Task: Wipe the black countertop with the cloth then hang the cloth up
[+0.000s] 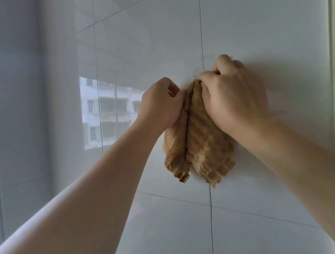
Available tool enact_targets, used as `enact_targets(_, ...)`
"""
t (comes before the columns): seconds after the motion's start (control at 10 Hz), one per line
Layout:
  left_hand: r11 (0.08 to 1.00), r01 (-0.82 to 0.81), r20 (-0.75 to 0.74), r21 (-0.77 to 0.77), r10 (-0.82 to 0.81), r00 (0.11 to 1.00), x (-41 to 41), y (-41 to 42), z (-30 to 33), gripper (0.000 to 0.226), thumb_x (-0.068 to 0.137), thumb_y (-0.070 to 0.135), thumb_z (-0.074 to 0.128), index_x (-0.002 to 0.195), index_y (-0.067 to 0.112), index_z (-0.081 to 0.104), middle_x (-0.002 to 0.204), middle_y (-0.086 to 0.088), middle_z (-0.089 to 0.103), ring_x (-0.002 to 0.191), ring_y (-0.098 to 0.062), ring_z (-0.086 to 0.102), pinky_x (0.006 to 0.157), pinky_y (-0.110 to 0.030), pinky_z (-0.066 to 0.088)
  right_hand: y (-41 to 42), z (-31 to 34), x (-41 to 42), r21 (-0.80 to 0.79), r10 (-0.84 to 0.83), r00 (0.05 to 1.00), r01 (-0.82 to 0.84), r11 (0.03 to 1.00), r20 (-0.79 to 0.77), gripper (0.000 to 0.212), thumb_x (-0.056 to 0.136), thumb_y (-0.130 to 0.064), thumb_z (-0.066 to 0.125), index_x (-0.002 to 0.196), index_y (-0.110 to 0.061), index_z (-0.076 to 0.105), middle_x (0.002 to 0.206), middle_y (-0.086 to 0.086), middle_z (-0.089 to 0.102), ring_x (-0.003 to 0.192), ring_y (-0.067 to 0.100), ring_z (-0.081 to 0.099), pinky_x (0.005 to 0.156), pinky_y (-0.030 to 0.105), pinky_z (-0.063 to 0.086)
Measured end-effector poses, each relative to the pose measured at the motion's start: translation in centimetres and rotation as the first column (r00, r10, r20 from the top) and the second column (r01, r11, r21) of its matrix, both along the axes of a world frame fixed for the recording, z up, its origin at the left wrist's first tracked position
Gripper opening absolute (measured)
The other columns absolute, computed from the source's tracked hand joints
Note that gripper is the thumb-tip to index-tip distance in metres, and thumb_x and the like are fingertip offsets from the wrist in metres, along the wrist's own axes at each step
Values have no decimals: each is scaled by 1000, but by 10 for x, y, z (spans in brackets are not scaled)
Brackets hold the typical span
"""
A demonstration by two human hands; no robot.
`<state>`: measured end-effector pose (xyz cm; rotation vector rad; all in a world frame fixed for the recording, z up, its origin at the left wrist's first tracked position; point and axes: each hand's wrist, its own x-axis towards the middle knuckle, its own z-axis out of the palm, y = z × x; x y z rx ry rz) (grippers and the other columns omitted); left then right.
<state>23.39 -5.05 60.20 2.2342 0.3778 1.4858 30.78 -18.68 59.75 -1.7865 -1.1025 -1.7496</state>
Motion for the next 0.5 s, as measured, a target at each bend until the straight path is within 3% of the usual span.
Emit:
enact_targets(0.1,999,-20,-39,45,22,999,-3,-2,-10,17,99,37,57,90,23,63,84,8,65,73,-11,60,59,-28,48,-3,-7,-2,-24,16,1000,-16,1000,-13,25,97,-10,52,114,-8,71,94,12,59,82,35,58,61,32,29)
enact_targets(0.3,994,-61,-136,93,73,988,-23,3,-28,23,102,36,53,89,21,65,84,6,68,77,-15,64,62,-30,50,-10,-3,-11,13,127,990,-127,992,-56,26,98,-15,51,104,-4,74,97,14,63,85,37,60,67,32,38)
enact_targets(0.4,997,-60,-119,42,64,991,-45,10,-37,29,103,30,49,94,12,70,88,-5,73,83,-26,70,78,-45,59,-6,2,-23,71,148,989,-147,987,2,28,99,-18,49,99,-3,72,96,14,64,89,35,57,67,33,37)
enact_targets(0.5,995,-101,-3,-16,101,995,-67,22,-44,31,102,27,47,90,9,68,86,-6,73,81,-28,69,81,-49,58,8,3,-40,71,252,968,-250,966,-15,30,99,-19,45,102,-5,71,96,13,68,88,33,59,67,34,40)
